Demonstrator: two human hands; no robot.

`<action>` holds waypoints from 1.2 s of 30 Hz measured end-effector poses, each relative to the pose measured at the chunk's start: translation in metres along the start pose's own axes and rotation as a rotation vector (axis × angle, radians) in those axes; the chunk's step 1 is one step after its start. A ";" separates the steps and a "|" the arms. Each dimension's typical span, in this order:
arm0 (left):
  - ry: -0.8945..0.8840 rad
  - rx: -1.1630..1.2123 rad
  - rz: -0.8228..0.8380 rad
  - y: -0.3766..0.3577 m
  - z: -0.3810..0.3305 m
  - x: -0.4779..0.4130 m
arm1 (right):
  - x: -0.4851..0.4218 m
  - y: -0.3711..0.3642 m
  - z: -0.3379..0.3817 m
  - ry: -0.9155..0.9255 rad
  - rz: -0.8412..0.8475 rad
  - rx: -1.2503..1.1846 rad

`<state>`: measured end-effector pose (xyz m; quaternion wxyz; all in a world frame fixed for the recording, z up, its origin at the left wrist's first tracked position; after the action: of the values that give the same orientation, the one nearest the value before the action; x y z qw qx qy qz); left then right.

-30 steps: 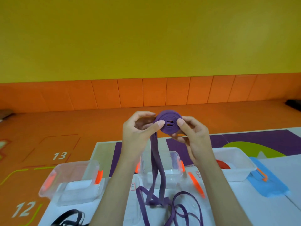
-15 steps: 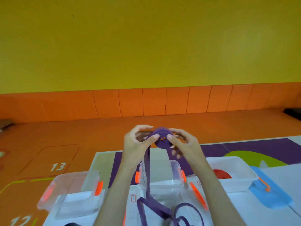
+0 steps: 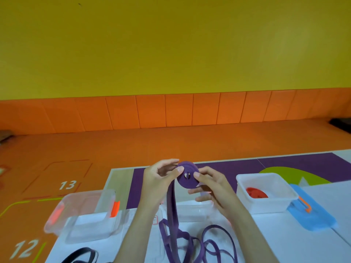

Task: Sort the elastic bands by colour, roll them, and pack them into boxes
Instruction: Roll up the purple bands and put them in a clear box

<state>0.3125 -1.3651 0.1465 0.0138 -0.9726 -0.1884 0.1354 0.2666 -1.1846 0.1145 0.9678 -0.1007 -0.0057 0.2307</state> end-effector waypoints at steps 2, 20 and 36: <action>0.018 -0.022 0.044 -0.003 0.005 0.004 | 0.000 0.007 0.003 -0.002 0.004 0.134; 0.355 0.107 0.150 -0.002 0.053 0.033 | 0.019 -0.002 -0.035 -0.133 0.008 0.079; 0.025 -0.070 0.042 0.012 0.042 0.035 | 0.022 -0.006 -0.041 -0.047 -0.101 -0.005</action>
<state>0.3370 -1.3640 0.0956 -0.0208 -0.9778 -0.1725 0.1169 0.2910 -1.1878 0.0749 0.9775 -0.0972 -0.0340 0.1839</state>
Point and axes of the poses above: each hand's wrist, its own x-axis away from the middle knuckle, its own y-axis out of the back of the hand, z = x × y, the point moved 8 cm from there along -x, towards the middle knuckle, and after that the axes turned 1 degree about -z, right-handed, at the moved point
